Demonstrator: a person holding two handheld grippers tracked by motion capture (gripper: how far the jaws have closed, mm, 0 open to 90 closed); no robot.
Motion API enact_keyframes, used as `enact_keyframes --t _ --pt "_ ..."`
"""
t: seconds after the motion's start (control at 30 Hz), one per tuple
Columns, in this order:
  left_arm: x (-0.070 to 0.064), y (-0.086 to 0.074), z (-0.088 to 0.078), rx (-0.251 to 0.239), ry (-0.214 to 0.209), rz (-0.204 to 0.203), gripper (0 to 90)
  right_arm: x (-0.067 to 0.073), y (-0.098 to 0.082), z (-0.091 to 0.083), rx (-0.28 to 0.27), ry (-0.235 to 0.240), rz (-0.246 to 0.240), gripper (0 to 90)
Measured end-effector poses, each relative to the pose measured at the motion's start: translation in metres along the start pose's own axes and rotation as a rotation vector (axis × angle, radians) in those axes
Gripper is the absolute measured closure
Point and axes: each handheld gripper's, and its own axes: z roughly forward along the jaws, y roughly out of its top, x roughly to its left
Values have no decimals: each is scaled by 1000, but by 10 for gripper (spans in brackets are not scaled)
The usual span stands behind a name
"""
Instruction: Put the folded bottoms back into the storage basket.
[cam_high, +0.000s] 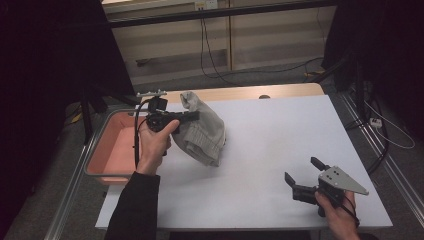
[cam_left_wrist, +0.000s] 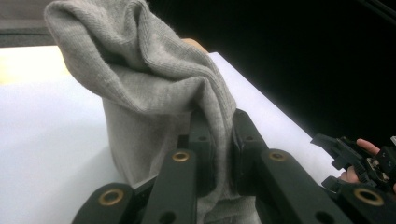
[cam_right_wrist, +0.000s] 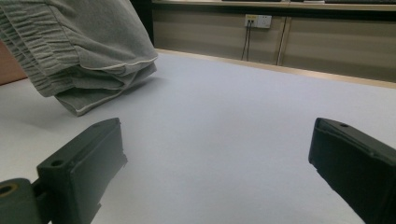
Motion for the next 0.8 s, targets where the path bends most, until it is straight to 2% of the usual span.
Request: enact_keyframes --t 0.3,0.37,0.53,0.7,0.8 --pt "-5 5 -12 -21 23 15 817 0 0 -1 -2 -1 -6 31" --pt "-8 5 -15 -17 42 34 817 0 0 -1 -3 -2 -2 31" --pt "-15 8 -21 -34 56 56 817 0 0 -1 -3 -1 -3 31" --pt "-15 10 -30 -49 60 61 817 0 0 -1 -3 -3 -6 31" --pt "-14 10 -35 -54 78 60 817 0 0 -1 -3 -3 -1 31"
